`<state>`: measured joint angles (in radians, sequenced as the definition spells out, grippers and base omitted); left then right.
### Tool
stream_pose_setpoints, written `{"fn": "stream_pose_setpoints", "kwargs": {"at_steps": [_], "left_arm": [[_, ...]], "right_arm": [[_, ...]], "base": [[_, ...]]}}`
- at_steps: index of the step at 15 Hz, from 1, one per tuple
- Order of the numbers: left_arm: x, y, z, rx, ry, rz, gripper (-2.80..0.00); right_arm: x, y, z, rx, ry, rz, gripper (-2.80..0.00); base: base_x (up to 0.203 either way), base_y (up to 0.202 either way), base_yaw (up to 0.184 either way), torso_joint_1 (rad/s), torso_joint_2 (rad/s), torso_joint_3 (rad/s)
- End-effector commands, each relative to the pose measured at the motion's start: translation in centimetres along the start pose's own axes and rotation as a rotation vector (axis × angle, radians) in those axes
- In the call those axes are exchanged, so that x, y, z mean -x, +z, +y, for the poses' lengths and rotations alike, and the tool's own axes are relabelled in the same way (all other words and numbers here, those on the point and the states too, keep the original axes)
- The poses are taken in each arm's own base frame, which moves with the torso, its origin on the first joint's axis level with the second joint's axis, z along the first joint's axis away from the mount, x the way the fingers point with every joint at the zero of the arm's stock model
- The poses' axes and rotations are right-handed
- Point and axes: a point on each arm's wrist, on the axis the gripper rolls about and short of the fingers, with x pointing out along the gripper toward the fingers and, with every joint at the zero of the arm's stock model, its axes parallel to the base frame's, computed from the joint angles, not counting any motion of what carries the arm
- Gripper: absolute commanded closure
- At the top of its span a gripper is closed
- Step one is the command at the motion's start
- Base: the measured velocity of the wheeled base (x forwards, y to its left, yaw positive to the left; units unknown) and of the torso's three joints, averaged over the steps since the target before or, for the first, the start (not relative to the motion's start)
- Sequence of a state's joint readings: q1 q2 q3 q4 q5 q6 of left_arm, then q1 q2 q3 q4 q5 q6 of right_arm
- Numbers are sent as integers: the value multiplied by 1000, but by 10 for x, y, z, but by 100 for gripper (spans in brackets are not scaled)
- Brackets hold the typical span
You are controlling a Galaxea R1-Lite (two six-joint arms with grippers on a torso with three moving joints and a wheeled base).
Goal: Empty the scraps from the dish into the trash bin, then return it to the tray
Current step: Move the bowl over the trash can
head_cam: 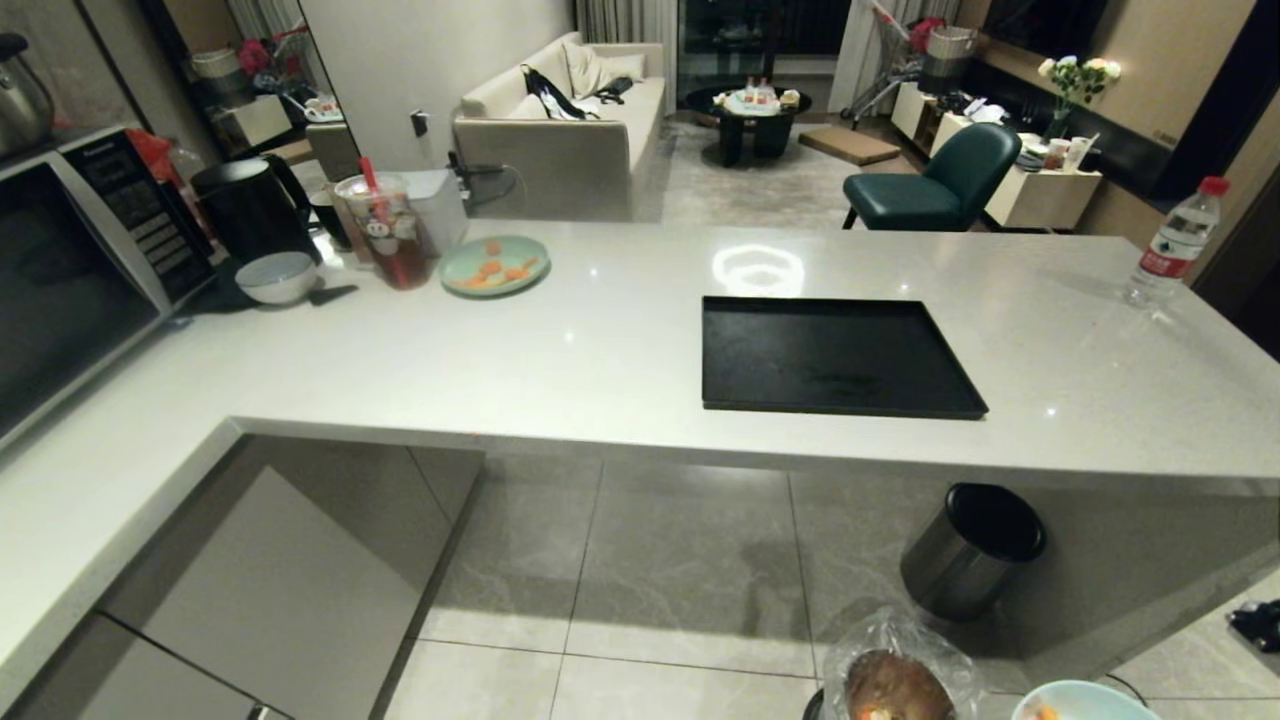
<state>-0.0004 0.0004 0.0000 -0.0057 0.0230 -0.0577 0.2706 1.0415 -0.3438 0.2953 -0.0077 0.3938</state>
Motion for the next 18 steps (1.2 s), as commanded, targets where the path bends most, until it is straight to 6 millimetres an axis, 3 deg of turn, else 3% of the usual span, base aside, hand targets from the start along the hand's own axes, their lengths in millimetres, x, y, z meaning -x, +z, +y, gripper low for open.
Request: {"fn": "stream_pose_setpoints", "kwargs": {"at_steps": [1, 10, 18], "left_arm": [[0, 0, 0, 1, 0, 1, 0], [0, 0, 0, 1, -1, 1, 0], [0, 0, 0, 1, 0, 1, 0]], "right_arm": [[0, -1, 0, -1, -2, 7, 0], [-1, -2, -2, -7, -10, 13, 0], [0, 1, -2, -22, -11, -8, 0]], "base": [[0, 0, 0, -137, 344, 195], [0, 0, 0, -139, 359, 222], [0, 0, 0, -178, 536, 357]]}}
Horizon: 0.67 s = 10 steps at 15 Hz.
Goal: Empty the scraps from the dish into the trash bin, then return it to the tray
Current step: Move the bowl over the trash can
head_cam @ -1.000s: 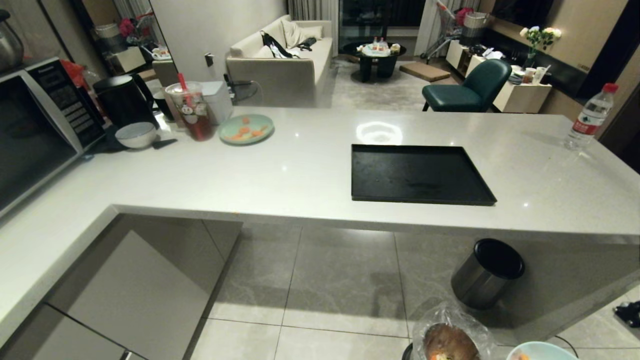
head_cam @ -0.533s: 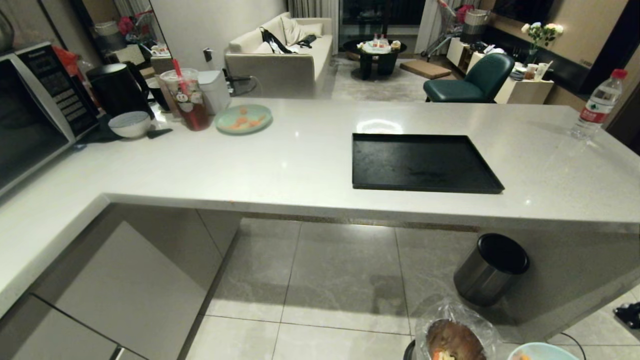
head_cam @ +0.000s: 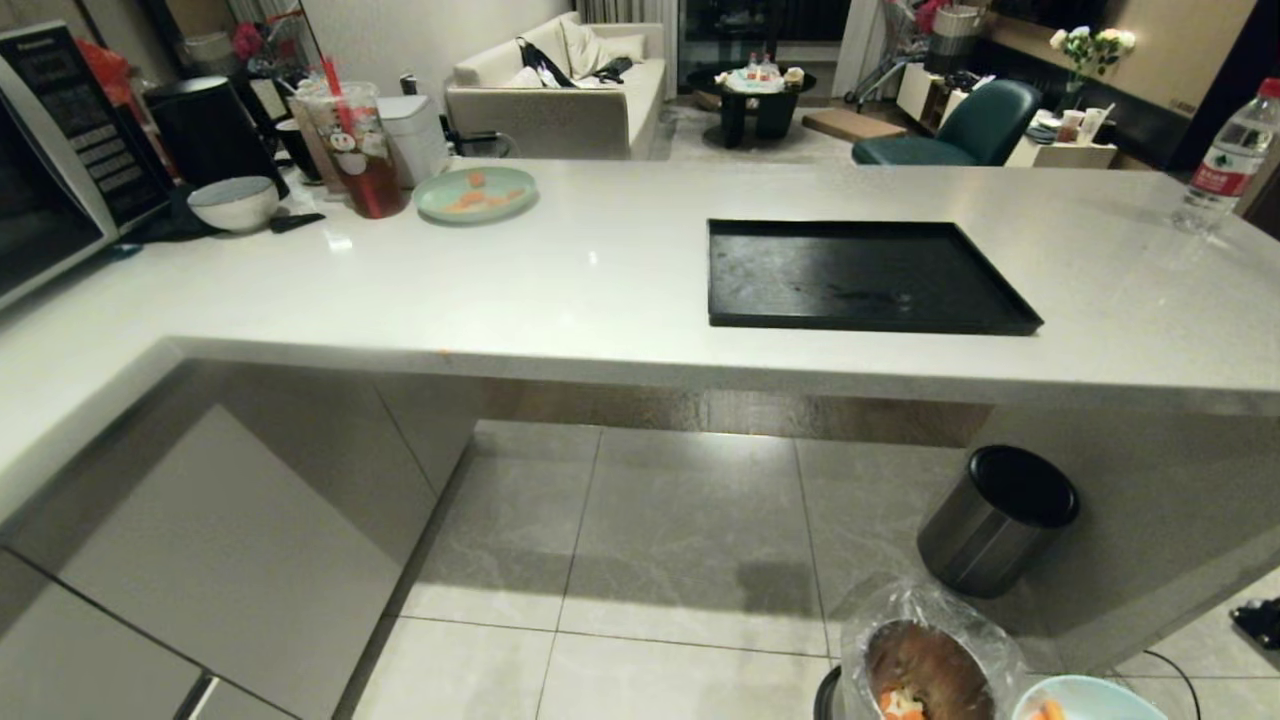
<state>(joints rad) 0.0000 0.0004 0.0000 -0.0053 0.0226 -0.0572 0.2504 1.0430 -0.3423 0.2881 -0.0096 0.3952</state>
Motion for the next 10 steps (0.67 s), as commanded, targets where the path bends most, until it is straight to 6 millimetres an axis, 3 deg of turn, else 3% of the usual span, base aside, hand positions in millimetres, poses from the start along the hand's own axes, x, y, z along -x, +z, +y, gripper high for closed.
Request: {"fn": "stream_pose_setpoints", "kwargs": {"at_steps": [1, 10], "left_arm": [[0, 0, 0, 1, 0, 0, 0], [0, 0, 0, 1, 0, 0, 0]], "right_arm": [[0, 0, 0, -8, -3, -1, 0], [-1, -2, -3, -16, -13, 10, 0]], "base": [[0, 0, 0, -144, 515, 369], [0, 0, 0, -95, 488, 379]]}}
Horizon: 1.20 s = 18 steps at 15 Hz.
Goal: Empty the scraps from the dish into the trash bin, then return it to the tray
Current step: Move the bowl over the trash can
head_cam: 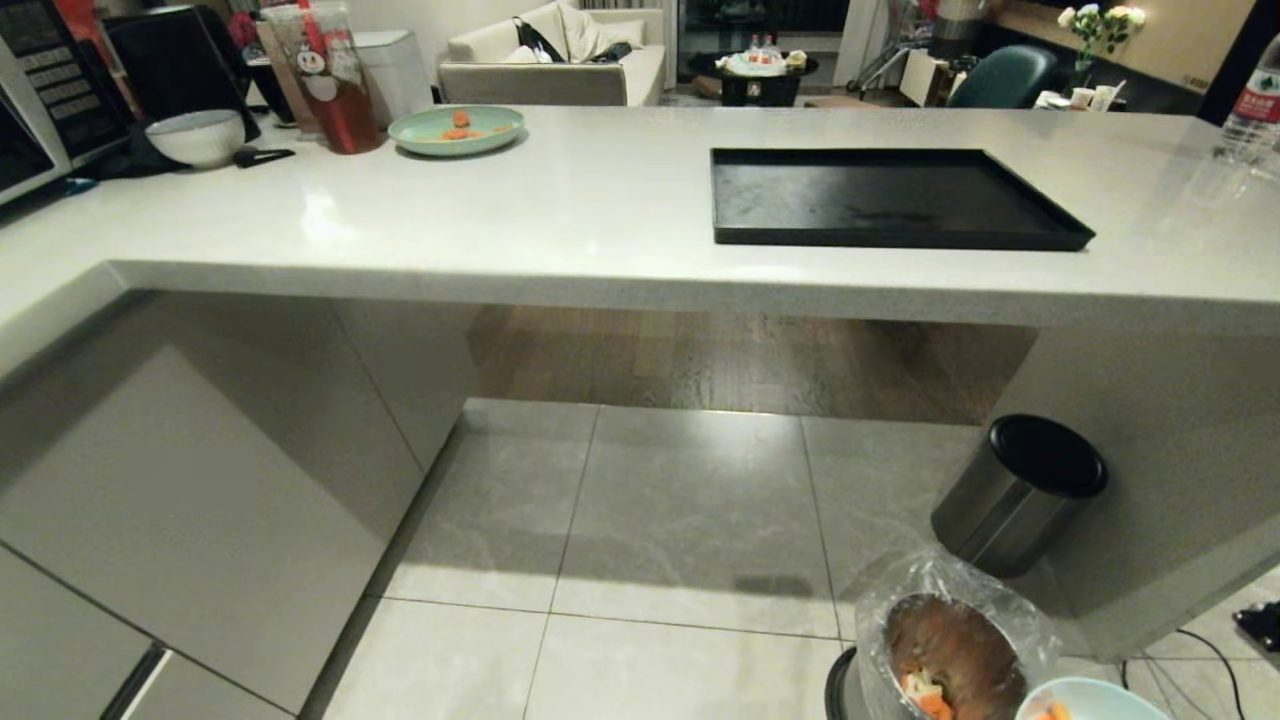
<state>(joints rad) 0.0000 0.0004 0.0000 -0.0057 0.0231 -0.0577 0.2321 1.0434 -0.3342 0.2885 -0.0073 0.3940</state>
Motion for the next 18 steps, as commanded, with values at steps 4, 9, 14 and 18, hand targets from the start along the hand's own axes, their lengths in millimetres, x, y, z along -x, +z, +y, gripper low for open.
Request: {"fn": "stream_pose_setpoints", "kwargs": {"at_steps": [4, 9, 14, 18], "left_arm": [[0, 0, 0, 1, -1, 1, 0], [0, 0, 0, 1, 0, -1, 0], [0, 0, 0, 1, 0, 1, 0], [0, 0, 0, 1, 0, 1, 0]], "right_arm": [[-1, -2, -1, -4, -5, 10, 0], [-1, -3, -1, -2, -6, 13, 0], [-2, -3, -1, -2, -7, 15, 0], [-1, 0, 0, 3, -3, -4, 0]], "base": [[0, 0, 0, -21, 448, 417], [0, 0, 0, 12, 324, 363], [0, 0, 0, 0, 0, 0], [0, 0, 0, 27, 80, 81]]}}
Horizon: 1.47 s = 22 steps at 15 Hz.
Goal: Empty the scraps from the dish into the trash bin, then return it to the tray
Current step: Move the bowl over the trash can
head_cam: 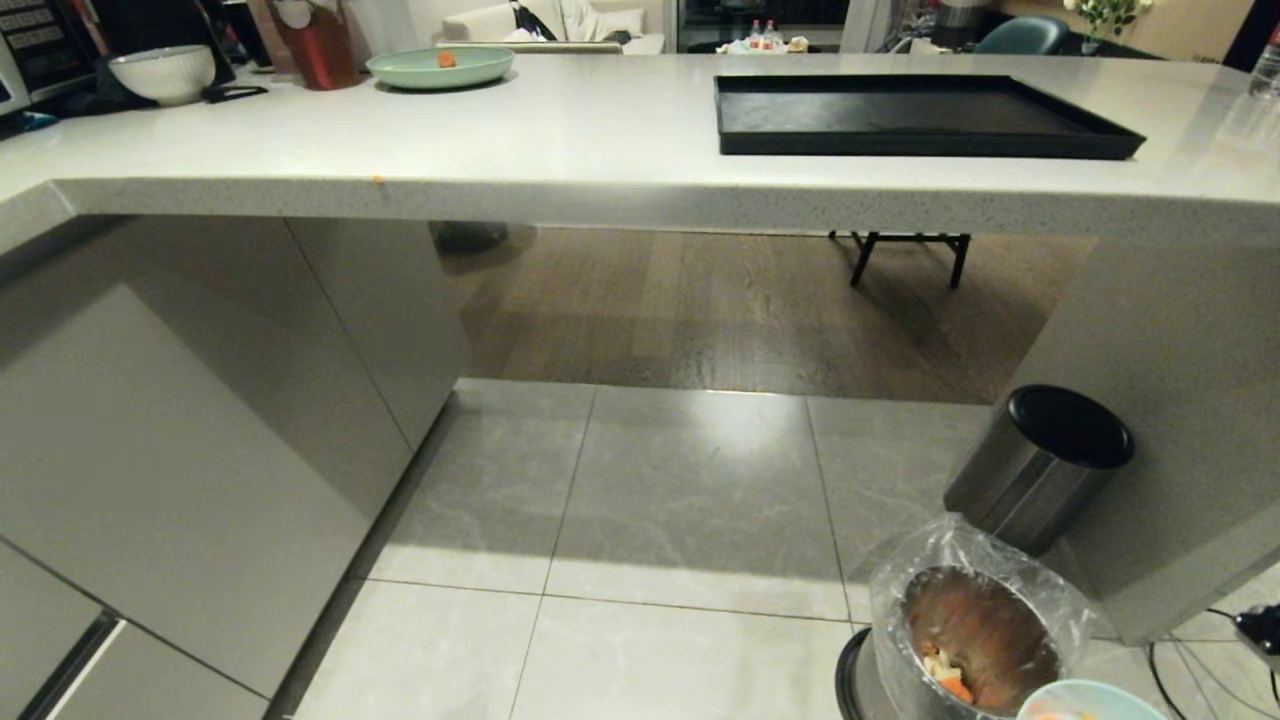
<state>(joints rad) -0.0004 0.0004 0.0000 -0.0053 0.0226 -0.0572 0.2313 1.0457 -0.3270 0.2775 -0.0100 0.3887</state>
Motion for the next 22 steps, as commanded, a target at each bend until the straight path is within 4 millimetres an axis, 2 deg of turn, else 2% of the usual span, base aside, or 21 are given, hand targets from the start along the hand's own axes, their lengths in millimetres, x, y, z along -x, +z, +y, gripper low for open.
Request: {"fn": "stream_pose_setpoints", "kwargs": {"at_steps": [1, 7, 11, 22], "left_arm": [[0, 0, 0, 1, 1, 0, 0], [0, 0, 0, 1, 0, 0, 0], [0, 0, 0, 1, 1, 0, 0], [0, 0, 0, 1, 1, 0, 0]], "right_arm": [[-1, 1, 1, -1, 2, -3, 0], [-4, -7, -3, 20, -5, 27, 0], [-5, -10, -3, 112, 22, 24, 0], [-6, -12, -4, 100, 26, 30, 0]], "base": [[0, 0, 0, 12, 32, 36], [0, 0, 0, 0, 0, 0], [0, 0, 0, 0, 0, 0], [0, 0, 0, 0, 0, 0]]}}
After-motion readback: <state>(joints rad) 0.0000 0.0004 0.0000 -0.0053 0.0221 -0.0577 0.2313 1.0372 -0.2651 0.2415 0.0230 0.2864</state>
